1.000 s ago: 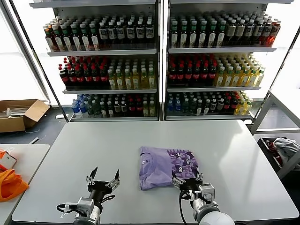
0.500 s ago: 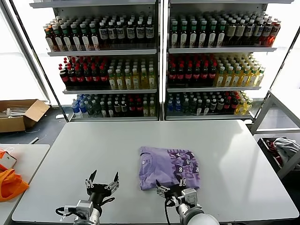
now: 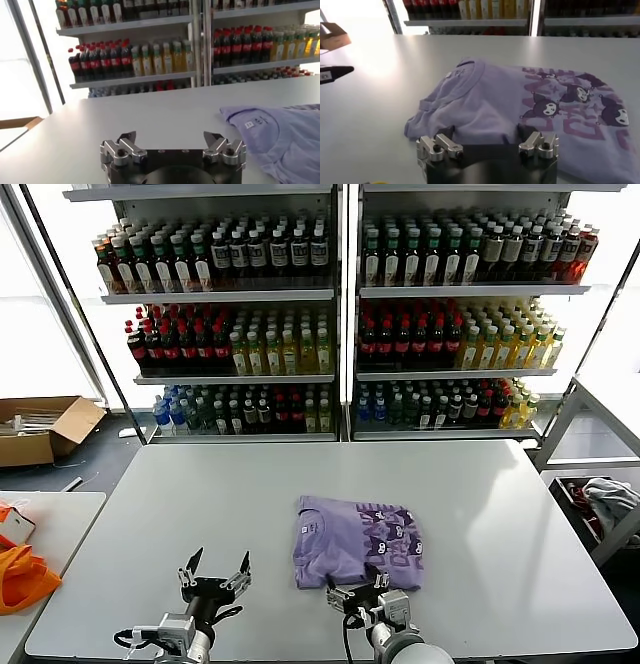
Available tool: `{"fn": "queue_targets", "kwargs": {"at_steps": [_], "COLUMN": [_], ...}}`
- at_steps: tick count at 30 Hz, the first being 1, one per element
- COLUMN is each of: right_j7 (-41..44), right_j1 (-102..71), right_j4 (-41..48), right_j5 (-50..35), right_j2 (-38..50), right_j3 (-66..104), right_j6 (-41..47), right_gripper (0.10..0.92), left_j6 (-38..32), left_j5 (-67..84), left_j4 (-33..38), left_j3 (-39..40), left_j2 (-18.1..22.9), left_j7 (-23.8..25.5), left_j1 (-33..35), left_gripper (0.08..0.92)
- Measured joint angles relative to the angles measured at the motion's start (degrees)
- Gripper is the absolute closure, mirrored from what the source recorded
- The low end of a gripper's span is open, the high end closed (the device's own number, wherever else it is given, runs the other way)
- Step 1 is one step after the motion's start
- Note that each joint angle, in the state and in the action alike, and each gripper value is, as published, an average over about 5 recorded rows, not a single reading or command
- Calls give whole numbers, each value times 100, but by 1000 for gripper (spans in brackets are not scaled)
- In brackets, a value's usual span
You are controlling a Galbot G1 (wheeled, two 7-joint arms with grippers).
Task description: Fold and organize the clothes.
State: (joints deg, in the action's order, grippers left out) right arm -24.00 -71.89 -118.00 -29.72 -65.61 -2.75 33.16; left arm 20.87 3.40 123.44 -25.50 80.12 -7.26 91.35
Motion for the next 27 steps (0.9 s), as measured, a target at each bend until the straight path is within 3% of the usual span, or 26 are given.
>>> {"fn": "queue_targets", "kwargs": {"at_steps": [12, 27], "right_j7": [4, 192], "right_j1": [296, 1295], "right_j4": [-174, 1220], "right_j5": [170, 574], "right_j2": [-211, -666], "right_j3": [447, 404], "right_j6": [2, -160], "right_gripper": [203, 203], "left_j6": [21, 38], "left_j5": [48, 64], "left_j4": [41, 75], "left_j3": [51, -66], "left_j2": [69, 108], "left_j7": [-15, -15], "left_j1": [32, 140], "left_gripper": [177, 177]}}
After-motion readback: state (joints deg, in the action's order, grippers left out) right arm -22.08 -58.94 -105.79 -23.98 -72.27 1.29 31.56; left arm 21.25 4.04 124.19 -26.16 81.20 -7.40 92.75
